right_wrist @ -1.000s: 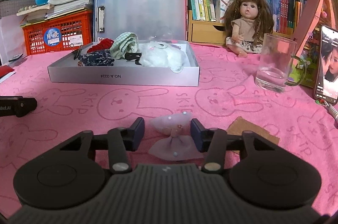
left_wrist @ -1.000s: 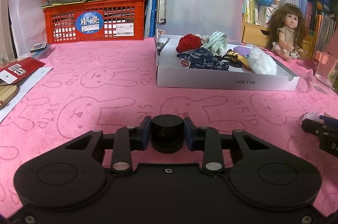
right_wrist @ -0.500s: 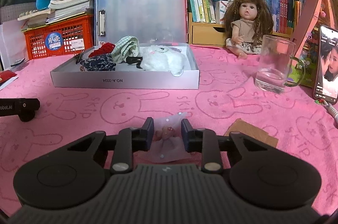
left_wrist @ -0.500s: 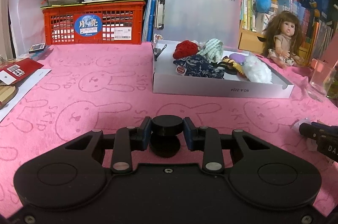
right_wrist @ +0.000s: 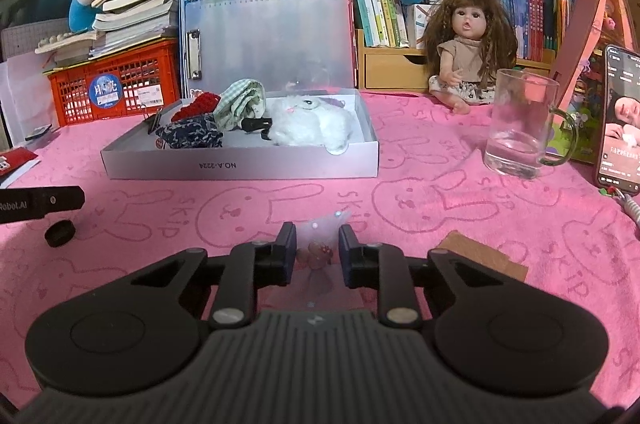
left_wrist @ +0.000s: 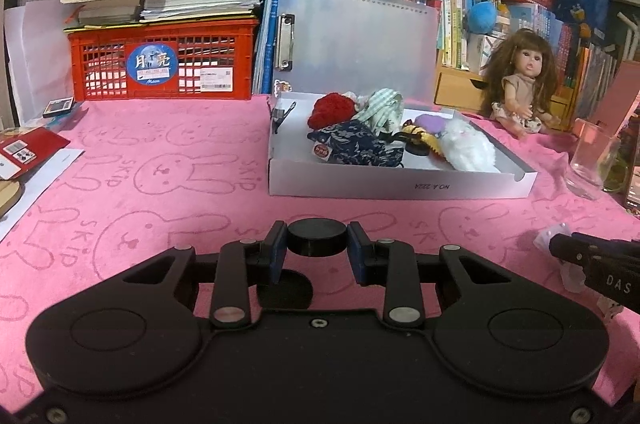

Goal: Organize objects
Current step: 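Lift the black disc and pink bow and carry both over the tray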

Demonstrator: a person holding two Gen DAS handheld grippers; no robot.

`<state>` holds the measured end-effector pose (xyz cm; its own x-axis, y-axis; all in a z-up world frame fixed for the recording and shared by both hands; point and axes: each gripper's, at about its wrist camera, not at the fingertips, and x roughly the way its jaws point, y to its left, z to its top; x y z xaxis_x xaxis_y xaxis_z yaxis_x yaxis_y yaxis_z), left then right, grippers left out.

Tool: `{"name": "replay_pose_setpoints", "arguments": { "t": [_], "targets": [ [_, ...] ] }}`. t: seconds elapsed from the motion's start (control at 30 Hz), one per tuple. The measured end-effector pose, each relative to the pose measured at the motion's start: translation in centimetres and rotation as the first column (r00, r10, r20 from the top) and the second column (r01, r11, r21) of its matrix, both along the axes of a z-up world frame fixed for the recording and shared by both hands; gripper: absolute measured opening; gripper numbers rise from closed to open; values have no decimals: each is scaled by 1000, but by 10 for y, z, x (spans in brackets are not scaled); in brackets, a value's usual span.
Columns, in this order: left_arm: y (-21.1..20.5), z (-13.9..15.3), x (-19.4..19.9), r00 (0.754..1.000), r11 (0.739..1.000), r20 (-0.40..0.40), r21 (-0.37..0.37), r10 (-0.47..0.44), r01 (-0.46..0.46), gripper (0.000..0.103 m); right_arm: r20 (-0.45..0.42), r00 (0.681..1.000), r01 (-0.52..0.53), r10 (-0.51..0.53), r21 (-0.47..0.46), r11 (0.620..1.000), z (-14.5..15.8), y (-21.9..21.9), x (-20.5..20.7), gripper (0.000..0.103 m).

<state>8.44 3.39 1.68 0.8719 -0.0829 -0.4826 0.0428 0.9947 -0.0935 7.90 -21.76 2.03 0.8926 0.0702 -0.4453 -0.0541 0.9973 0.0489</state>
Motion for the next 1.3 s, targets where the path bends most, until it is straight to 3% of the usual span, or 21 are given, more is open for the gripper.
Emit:
{"name": "replay_pose_setpoints", "arguments": {
  "t": [0.2, 0.43, 0.53, 0.77, 0.83, 1.13, 1.23, 1.27, 1.3],
  "targets": [
    [-4, 9, 9, 1000, 1000, 6, -16, -24, 24, 31, -1, 1000, -8, 8, 31, 999, 8, 1, 9, 18],
    [-11, 22, 22, 999, 999, 20, -20, -39, 40, 31, 9, 1000, -5, 4, 62, 998, 20, -2, 19, 16],
    [-13, 22, 22, 999, 999, 23, -19, -46, 47, 31, 4, 1000, 3, -3, 61, 998, 18, -5, 17, 22],
    [-12, 16, 20, 999, 999, 4, -21, -41, 41, 31, -18, 1000, -24, 24, 5, 1000, 5, -4, 2, 24],
    [-10, 15, 20, 999, 999, 1, -24, -38, 38, 31, -24, 999, -30, 30, 7, 1000, 1, -4, 1, 39],
    [-11, 11, 18, 999, 999, -7, -20, -45, 45, 31, -16, 999, -51, 50, -44, 998, -2, 9, -2, 47],
    [-13, 10, 18, 999, 999, -9, -19, -48, 48, 31, -21, 999, -45, 44, -47, 998, -3, 9, 1, 45],
    [-13, 10, 18, 999, 999, -8, -18, -48, 48, 31, -24, 999, -43, 42, -44, 998, -3, 9, 3, 40],
    [-13, 10, 18, 999, 999, -8, -17, -48, 48, 31, -28, 999, -45, 43, -41, 998, -3, 8, 4, 29]
  ]
}}
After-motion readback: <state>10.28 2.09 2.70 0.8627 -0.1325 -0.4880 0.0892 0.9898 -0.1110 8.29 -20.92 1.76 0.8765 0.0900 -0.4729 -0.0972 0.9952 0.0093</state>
